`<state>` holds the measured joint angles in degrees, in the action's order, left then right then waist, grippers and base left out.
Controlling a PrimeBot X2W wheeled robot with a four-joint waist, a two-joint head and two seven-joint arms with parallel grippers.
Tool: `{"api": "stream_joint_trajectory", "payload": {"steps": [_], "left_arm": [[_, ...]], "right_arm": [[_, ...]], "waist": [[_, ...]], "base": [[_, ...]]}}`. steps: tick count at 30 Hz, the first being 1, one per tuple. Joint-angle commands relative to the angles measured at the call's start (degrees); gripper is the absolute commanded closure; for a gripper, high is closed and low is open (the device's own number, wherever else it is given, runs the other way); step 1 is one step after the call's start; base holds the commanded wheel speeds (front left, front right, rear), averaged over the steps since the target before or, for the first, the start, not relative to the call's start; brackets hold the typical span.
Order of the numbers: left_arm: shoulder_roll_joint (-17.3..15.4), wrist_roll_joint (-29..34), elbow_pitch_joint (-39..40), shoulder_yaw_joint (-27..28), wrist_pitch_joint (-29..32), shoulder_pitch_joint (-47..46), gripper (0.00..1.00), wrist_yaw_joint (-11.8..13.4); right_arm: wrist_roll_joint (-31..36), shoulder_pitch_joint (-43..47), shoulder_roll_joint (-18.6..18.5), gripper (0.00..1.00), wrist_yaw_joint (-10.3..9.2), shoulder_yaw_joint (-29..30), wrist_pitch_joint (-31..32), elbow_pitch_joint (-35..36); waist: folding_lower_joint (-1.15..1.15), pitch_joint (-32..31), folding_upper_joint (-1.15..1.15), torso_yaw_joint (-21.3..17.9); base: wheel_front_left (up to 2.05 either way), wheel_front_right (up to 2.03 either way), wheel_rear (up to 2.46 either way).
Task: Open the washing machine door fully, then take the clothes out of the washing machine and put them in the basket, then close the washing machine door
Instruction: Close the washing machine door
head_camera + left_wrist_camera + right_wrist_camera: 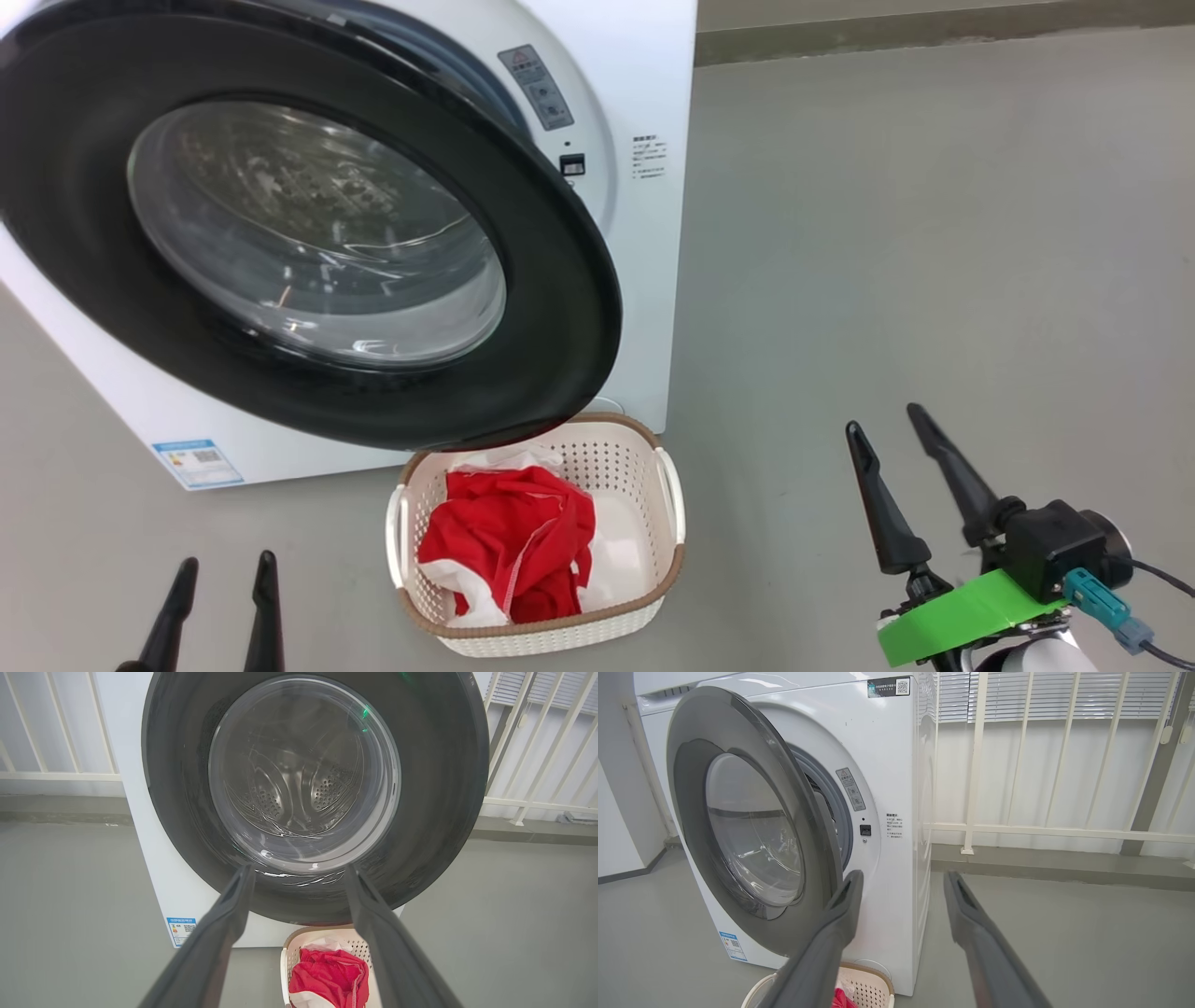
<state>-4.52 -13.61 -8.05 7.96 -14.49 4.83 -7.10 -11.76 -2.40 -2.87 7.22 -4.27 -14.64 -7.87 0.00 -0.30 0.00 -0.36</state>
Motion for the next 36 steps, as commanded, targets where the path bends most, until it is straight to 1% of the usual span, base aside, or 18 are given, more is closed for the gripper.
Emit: {"api": "stream_joint_trajectory", "payload": {"steps": [1, 2, 3, 7, 10, 18, 24, 29, 36], "left_arm": [[-0.31, 0.58, 0.89, 1.75, -0.51, -1.08, 0.00, -0.30], [-0.22, 0.53, 0.73, 1.57, -0.51, -1.15, 0.00, -0.31], [-0.14, 0.56, 0.59, 1.32, -0.51, -1.27, 0.00, -0.33], [0.11, 0.80, 0.33, 0.43, -0.51, -1.98, 0.00, -0.36], [0.31, 0.61, 0.17, -0.38, -0.51, -2.43, 0.00, -0.37], [0.68, 0.30, -0.03, -2.23, -0.51, -4.06, 0.00, -0.38], [0.99, -0.48, 0.19, -3.98, -0.51, -5.25, 0.00, -0.38], [1.09, -1.37, 0.18, -5.20, -0.51, -6.76, 0.00, -0.38], [1.16, -1.67, -0.10, -4.98, -0.51, -8.67, 0.00, -0.38]], "right_arm": [[-0.81, -1.93, -0.12, 0.80, 0.26, -1.57, -0.36, 0.96], [-0.97, -2.43, -0.26, 0.98, 0.26, -1.91, -0.36, 0.69], [-1.19, -2.96, -0.34, 1.00, 0.26, -2.15, -0.36, 0.42], [-1.91, -5.91, -0.54, 1.00, 0.26, -3.53, -0.36, -1.71], [-2.66, -8.94, -0.54, 1.00, 0.26, -5.58, -0.36, -4.56], [-5.86, -19.13, -0.46, 1.00, 0.26, -14.24, -0.36, -13.55], [-5.71, -27.05, -0.72, 1.00, 0.26, -20.00, -0.36, -19.01], [-4.92, -32.97, -0.62, 1.00, 0.26, -21.02, -0.36, -22.58], [-4.10, -39.49, -0.92, 1.00, 0.26, -19.51, -0.36, -26.54]], "waist": [[0.00, 0.07, 0.00, 0.36], [0.00, 0.15, 0.00, 0.65], [0.00, 0.25, 0.00, 1.01], [0.00, 0.83, 0.00, 2.33], [0.00, 1.30, 0.00, 3.40], [0.00, 3.72, 0.00, 7.01], [0.00, 6.69, 0.00, 10.08], [0.00, 9.54, 0.00, 12.98], [0.00, 13.05, 0.00, 15.31]], "base": [[0.00, 0.00, 0.00], [0.00, 0.00, 0.00], [0.00, 0.00, 0.00], [0.00, 0.00, 0.00], [0.00, 0.00, 0.00], [0.00, 0.00, 0.00], [0.00, 0.00, 0.00], [0.00, 0.00, 0.00], [0.00, 0.00, 0.00]]}}
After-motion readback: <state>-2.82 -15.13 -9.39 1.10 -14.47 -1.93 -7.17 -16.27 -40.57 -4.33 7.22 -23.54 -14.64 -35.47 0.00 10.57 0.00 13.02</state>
